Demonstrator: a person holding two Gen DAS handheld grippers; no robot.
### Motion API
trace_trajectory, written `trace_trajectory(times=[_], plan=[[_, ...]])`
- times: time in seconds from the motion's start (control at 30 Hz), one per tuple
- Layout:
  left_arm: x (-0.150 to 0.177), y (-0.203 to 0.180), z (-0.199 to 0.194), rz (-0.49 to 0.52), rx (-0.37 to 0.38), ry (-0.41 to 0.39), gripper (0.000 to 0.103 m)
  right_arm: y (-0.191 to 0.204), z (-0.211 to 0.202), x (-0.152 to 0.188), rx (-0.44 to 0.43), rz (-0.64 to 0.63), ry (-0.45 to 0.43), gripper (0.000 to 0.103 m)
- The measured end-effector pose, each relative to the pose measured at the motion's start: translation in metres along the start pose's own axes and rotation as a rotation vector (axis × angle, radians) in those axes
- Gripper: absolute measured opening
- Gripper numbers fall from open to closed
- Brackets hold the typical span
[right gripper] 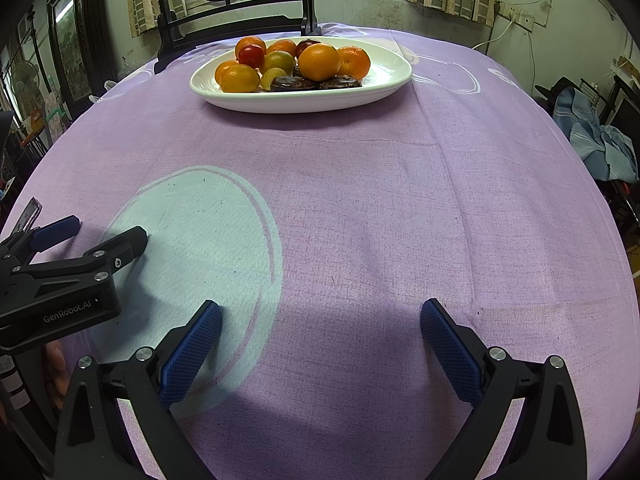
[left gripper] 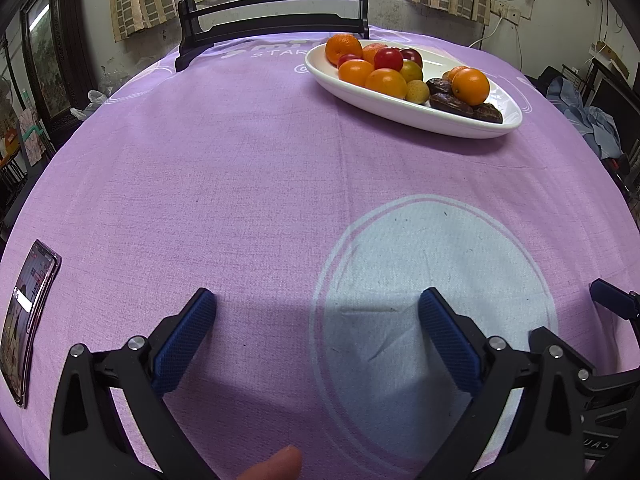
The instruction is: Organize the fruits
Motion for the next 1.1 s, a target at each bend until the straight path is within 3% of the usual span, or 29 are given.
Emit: trace_trajectory(times=[1.1], plan=[[-0.0003, -0.0013, 0.0, 0.002, 0.0, 0.0, 0.099, 0.0002, 0.0001, -0.0002, 0.0, 0.0, 0.0, 0.1]])
Point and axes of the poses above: each gripper's, at about its wrist camera, not at the fingertips, and z roughly the way its jaws point, y to its left, x to its underside, the point moved 2 cm from there along z, roughly the way its jaws point, and after that the axes turned 4 degrees about -x, right-handed, at the moved point
